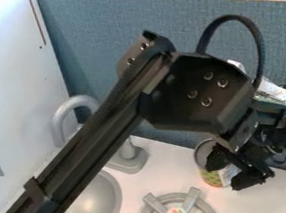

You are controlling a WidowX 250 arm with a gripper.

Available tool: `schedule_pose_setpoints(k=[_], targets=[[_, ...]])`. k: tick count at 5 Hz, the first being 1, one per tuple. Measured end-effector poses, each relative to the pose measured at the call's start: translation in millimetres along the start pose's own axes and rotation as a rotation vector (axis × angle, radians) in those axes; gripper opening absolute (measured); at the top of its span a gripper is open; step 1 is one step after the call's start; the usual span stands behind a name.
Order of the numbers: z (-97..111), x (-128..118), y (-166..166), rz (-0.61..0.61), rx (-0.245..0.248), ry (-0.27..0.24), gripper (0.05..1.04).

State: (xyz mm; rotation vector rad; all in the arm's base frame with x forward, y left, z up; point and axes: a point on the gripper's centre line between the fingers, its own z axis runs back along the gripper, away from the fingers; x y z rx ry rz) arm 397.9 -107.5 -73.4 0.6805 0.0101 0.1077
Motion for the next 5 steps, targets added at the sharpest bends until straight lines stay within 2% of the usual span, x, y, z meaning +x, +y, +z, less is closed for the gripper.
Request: schedule_pose_setpoints(k=[3,4,5], targets=[[28.7,-5.3,31.8,0.007,-0.07,-0.074,1.001],[55.7,-21.4,50.9,0.029,-0.185,-0.112,1.001],[86.0,-62.3,71.1,0.049,-0.374,-0.157,1.001]])
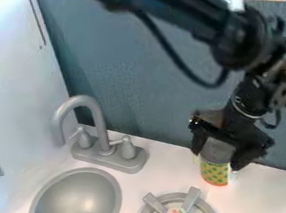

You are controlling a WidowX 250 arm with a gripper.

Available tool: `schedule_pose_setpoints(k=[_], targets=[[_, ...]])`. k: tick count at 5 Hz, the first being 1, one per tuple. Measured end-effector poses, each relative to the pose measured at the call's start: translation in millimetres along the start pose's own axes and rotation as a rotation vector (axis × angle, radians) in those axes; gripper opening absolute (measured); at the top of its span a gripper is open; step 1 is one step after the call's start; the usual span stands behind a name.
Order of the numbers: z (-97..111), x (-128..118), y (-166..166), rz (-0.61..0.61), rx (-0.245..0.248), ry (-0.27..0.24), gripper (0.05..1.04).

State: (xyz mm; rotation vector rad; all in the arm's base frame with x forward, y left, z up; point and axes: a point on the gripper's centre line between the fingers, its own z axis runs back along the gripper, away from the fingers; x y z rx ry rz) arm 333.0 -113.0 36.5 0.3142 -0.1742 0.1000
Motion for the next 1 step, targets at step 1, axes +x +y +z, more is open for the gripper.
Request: schedule_pose_setpoints(k=[1], targets=[[24.6,-27.6,-10.0,-0.046,-0.102,-0.001,1.001]])
